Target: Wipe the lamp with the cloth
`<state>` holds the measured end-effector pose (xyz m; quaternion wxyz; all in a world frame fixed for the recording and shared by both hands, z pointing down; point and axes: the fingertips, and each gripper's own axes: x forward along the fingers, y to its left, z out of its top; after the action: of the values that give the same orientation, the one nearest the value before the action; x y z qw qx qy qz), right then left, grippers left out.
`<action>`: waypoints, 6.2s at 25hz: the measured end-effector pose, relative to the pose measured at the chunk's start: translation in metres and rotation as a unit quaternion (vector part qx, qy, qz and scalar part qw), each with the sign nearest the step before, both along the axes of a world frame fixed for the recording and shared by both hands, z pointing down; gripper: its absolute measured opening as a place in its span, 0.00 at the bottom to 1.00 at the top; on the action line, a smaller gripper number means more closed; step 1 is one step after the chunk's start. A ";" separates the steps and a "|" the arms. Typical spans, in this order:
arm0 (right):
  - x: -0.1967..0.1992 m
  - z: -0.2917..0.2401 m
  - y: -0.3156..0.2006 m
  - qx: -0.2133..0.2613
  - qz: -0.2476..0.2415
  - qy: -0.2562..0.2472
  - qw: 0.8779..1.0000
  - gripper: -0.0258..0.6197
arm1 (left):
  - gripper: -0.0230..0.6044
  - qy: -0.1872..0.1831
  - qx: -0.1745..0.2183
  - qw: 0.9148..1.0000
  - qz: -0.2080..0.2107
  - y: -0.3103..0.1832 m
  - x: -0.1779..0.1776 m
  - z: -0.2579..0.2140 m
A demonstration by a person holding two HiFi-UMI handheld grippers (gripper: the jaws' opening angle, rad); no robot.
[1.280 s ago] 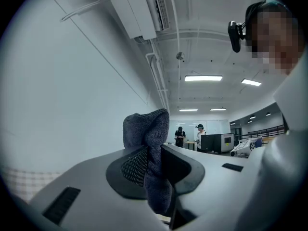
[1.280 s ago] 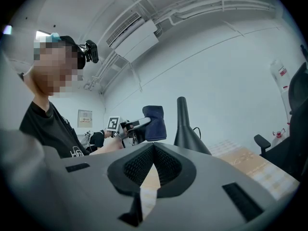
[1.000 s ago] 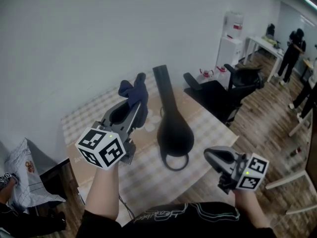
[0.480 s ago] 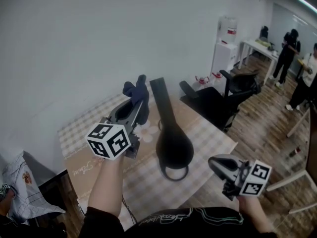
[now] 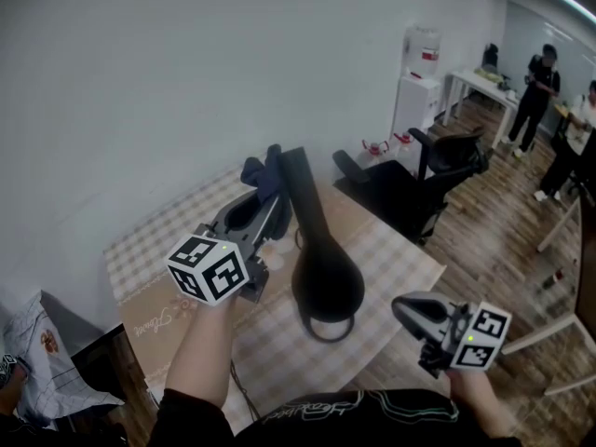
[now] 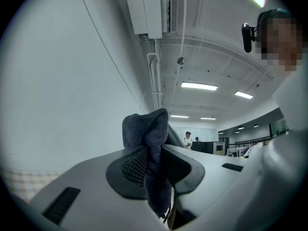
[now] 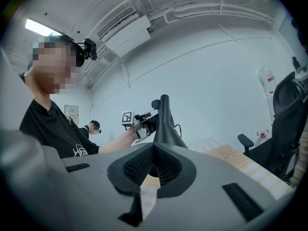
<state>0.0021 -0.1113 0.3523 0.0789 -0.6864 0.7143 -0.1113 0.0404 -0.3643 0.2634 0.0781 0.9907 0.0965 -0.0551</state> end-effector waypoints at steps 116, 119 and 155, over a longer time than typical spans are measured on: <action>0.103 -0.032 0.020 0.053 -0.180 -0.018 0.982 0.06 | 0.14 -0.108 0.315 0.922 -0.200 0.042 0.003 -0.070; 0.111 -0.031 0.022 0.050 -0.186 -0.019 0.981 0.06 | 0.14 -0.121 0.319 0.918 -0.200 0.045 0.008 -0.063; 0.119 -0.013 0.060 0.051 -0.270 -0.032 0.961 0.06 | 0.14 -0.226 0.281 0.911 -0.200 0.115 -0.014 0.045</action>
<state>0.1211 -0.0511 0.3396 0.1040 -0.4591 0.8749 -0.1138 0.0262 -0.2488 0.3088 -0.1964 0.9563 -0.1120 0.1856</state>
